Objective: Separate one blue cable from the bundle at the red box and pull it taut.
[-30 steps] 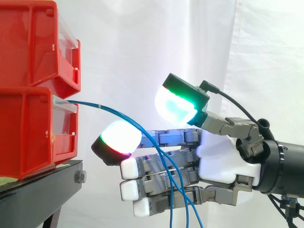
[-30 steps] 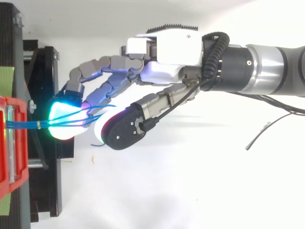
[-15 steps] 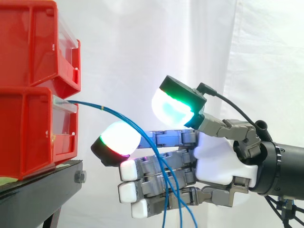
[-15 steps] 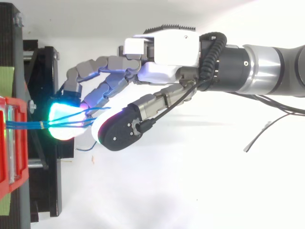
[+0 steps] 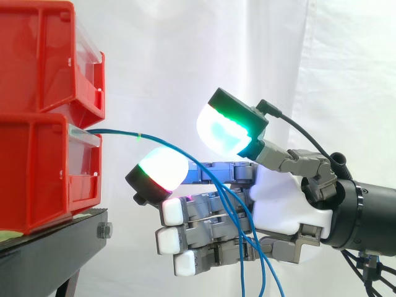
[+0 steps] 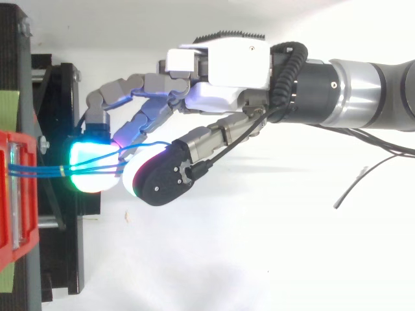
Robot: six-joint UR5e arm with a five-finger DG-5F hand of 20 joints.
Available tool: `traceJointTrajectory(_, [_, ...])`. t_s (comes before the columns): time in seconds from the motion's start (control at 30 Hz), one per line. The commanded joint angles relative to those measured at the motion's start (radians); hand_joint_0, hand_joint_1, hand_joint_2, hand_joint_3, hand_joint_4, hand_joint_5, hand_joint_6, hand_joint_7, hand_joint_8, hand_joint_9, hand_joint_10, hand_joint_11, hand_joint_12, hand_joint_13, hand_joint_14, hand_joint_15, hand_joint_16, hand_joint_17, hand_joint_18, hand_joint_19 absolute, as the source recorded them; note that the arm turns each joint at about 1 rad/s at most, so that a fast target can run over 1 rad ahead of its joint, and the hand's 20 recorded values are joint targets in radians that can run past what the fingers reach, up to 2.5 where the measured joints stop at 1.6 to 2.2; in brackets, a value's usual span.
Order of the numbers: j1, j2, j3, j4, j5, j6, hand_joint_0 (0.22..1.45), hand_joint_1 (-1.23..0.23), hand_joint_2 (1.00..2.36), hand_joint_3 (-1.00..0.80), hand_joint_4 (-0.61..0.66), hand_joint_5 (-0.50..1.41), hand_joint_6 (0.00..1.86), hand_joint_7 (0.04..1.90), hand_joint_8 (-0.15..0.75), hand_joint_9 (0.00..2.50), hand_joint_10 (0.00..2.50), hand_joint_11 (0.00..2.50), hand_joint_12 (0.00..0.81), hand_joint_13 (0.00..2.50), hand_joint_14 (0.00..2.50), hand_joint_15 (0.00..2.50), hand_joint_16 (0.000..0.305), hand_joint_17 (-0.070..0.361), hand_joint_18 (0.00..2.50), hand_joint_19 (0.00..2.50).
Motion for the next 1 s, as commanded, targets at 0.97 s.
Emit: traceJointTrajectory(0.97, [0.001, -0.011, 0.061, -0.071, 0.002, -0.015, 0.61, -0.62, 1.01, -0.31, 0.17, -0.15, 0.69, 1.06, 0.319, 0.79, 0.01, 0.59, 0.365, 0.79, 0.01, 0.44, 0.049, 0.109, 0.68, 0.6])
